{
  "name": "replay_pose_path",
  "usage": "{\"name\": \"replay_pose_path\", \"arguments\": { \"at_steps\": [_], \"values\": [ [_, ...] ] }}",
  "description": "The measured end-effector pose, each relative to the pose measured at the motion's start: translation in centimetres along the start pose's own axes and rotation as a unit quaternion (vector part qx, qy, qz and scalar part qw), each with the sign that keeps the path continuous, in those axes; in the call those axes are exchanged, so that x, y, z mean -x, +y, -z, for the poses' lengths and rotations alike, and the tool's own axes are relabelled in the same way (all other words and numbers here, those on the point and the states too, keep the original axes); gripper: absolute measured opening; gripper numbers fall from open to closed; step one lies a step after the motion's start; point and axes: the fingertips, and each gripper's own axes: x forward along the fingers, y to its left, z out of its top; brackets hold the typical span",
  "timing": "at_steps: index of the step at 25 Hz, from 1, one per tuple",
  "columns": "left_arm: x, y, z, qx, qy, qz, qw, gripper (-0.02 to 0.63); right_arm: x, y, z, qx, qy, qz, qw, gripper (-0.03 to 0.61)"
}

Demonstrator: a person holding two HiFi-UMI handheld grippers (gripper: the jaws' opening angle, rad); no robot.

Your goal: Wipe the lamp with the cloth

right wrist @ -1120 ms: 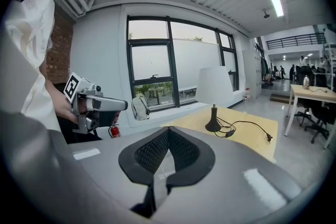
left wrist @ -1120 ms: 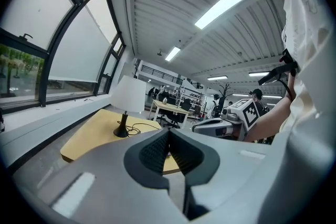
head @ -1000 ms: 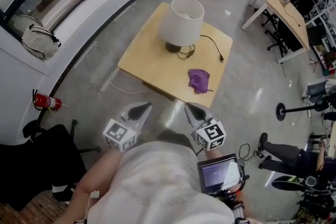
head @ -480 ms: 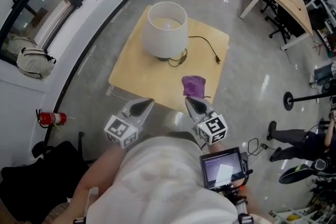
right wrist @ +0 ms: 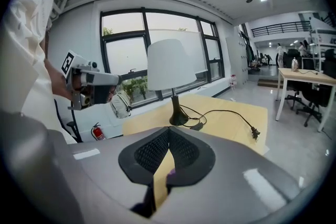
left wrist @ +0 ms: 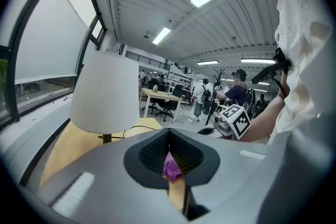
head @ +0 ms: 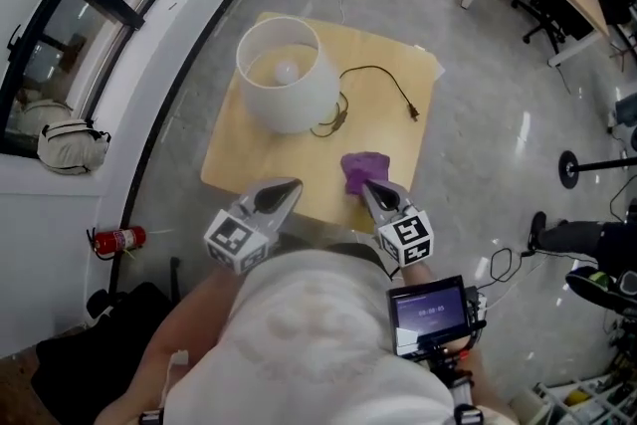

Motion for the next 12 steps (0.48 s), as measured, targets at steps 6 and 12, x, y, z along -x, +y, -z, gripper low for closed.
{"name": "replay_pose_path", "arguments": {
  "at_steps": [6,12],
  "values": [
    [-2.4,-0.6,0.0,-0.001,0.020,0.015,0.9997,0.000,-0.8,-3.6,3.3,-0.011,0.057,0.039,0.998,0.015],
    [-3.2,0.1,0.7,0.002,0.041,0.027,0.9988,0.000,-2.1,-5.0,5.9,-0.026,0.104,0.055,0.993,0.029]
  ]
}}
